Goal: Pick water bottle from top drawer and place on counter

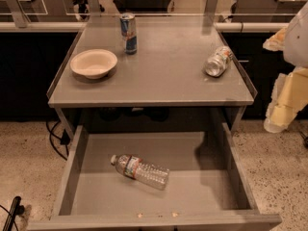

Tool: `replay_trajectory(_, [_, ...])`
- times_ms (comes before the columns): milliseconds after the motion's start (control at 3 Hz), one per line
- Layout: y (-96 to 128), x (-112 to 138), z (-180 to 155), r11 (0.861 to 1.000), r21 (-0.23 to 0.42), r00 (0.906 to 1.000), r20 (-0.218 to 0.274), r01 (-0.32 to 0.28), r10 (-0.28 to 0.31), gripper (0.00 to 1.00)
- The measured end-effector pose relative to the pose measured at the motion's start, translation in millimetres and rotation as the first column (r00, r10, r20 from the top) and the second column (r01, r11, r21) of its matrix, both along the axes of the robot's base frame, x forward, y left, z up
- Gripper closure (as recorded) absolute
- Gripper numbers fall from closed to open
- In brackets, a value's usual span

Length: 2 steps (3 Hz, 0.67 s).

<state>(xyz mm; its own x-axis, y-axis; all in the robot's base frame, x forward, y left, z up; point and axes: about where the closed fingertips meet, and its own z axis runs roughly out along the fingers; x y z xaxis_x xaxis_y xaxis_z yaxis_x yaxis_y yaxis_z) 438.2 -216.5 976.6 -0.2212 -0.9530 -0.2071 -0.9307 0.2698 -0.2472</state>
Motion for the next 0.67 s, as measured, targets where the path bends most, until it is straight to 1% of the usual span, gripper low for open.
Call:
replay_trajectory(333, [0,0,0,1.000,0.000,1.0000,0.000,0.000,0.000,0.00])
replay_trajectory(667, [11,-6,-3,0.999,0.047,0.9999,-0.002,-0.013,0.013,0.00])
